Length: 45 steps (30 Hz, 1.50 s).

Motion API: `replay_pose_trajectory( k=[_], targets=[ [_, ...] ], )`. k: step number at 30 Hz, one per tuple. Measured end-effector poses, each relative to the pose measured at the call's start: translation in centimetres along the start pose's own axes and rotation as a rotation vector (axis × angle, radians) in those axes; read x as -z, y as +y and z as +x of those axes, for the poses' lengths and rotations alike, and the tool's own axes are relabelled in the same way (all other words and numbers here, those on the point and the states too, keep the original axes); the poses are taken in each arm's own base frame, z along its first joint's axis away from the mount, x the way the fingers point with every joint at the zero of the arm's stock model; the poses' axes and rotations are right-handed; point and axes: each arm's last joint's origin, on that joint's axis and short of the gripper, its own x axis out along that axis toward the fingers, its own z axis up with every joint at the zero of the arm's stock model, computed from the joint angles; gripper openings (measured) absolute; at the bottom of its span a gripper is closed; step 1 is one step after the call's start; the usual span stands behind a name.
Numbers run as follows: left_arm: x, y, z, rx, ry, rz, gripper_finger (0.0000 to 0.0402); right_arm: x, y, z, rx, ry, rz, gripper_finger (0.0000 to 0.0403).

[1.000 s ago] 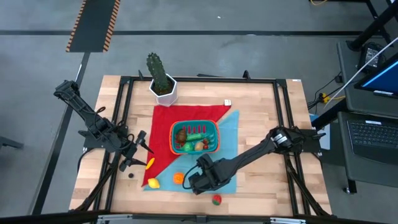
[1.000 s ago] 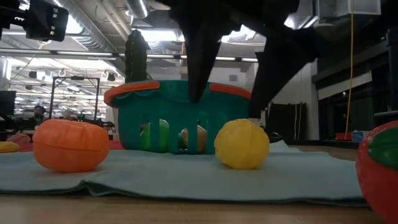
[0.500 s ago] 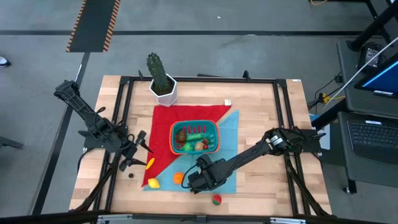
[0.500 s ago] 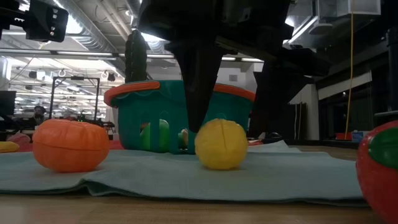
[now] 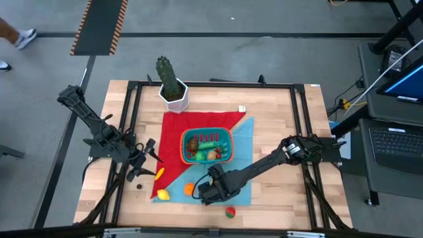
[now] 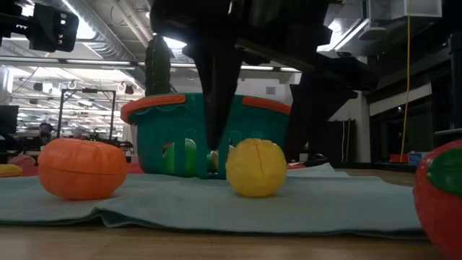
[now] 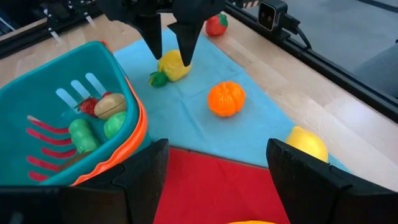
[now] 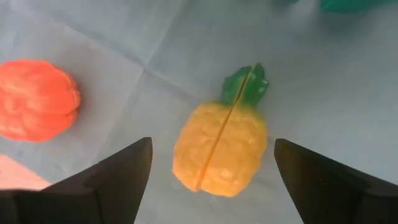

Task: Build produce basket
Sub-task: Put the yellow pineapple into the blue basket

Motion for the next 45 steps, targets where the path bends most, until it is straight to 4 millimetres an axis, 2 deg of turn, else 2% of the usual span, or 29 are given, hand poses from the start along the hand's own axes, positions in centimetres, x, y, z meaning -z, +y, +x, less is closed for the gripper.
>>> replay_pose_trajectory(
  k=[4,10,26,31,39,45],
  targets=[
    [0.0,0.0,0.0,0.000,0.005,0.002,0.0264,0.0,-0.1,0.1,0.012,-0.001,-0.005,0.0338],
    [0.1,0.0,0.0,0.000,0.007,0.003,0.0263,0.4,0.0,1.6,0.032,0.007,-0.026,0.0338],
    [0.1,0.0,0.0,0.000,0.013,0.004,0.0263,-0.1,0.0,1.9,0.036,0.042,-0.011,0.0334],
    [0.1,0.0,0.0,0.000,0.014,0.005,0.0263,-0.2,0.0,2.0,0.038,0.049,-0.007,0.0303],
    [0.1,0.0,0.0,0.000,0.015,0.004,0.0263,-0.6,-0.1,2.1,0.045,0.047,0.000,0.0218],
    [0.2,0.0,0.0,0.001,0.018,0.005,0.0263,-0.6,-0.1,2.1,0.051,0.046,-0.001,0.0205]
  ],
)
